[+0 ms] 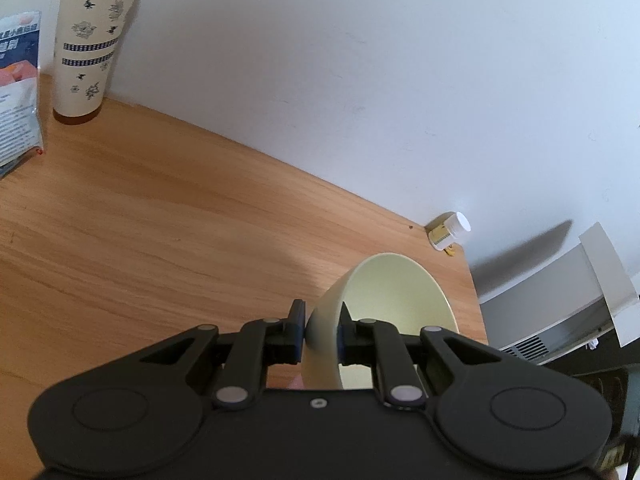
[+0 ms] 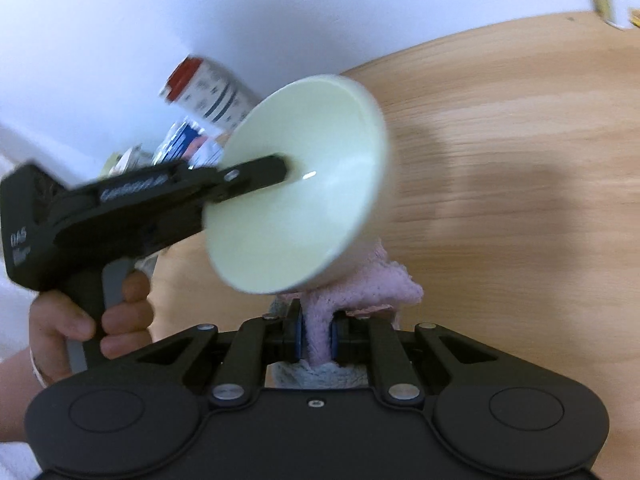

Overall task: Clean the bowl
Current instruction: 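Rotate the bowl with the left gripper while the right gripper holds the cloth beneath it, then wipe the bowl's outer wall again with the cloth in the right gripper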

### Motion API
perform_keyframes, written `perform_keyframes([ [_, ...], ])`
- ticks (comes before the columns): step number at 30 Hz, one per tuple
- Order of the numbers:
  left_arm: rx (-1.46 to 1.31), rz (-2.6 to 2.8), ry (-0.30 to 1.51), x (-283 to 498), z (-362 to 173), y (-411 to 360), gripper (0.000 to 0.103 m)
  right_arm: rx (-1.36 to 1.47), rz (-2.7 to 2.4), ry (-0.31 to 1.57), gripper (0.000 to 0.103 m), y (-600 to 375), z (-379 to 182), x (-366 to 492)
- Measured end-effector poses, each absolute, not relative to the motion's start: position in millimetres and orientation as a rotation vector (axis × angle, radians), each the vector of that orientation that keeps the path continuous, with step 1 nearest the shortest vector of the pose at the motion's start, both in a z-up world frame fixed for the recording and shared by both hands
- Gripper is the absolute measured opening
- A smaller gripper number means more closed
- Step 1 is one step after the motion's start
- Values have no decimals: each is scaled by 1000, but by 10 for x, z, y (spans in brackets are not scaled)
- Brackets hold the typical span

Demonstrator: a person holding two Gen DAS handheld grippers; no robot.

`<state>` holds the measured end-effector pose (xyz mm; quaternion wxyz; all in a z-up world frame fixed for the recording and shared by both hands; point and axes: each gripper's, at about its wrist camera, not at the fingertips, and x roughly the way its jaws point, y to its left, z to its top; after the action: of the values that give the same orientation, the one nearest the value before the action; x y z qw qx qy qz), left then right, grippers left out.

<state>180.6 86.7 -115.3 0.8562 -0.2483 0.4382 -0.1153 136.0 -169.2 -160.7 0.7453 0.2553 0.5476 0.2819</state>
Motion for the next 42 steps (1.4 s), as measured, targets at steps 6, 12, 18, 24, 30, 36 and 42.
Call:
perform_keyframes([
  [6, -532, -242, 914, 1782, -1147, 866, 13, 823, 490, 1185, 14, -2071, -1780, 1433],
  [12, -542, -235, 931, 1754, -1180, 852, 13, 1087, 360, 1174, 15, -2314, -1982, 1496],
  [18, -527, -241, 944, 1736, -1209, 807, 13, 1293, 300, 1145, 15, -2388, -2073, 1546],
  [24, -491, -263, 953, 1733, -1210, 734, 13, 1357, 281, 1136, 15, -2343, -2058, 1664],
  [30, -440, -284, 972, 1732, -1243, 644, 14, 1291, 318, 1162, 15, -2195, -1959, 1878],
  [36, -304, -325, 964, 1671, -1252, 483, 15, 1219, 399, 1232, 15, -2045, -1890, 2066],
  [42, -256, -351, 982, 1618, -1316, 397, 16, 1052, 542, 1379, 15, -1687, -1804, 2314],
])
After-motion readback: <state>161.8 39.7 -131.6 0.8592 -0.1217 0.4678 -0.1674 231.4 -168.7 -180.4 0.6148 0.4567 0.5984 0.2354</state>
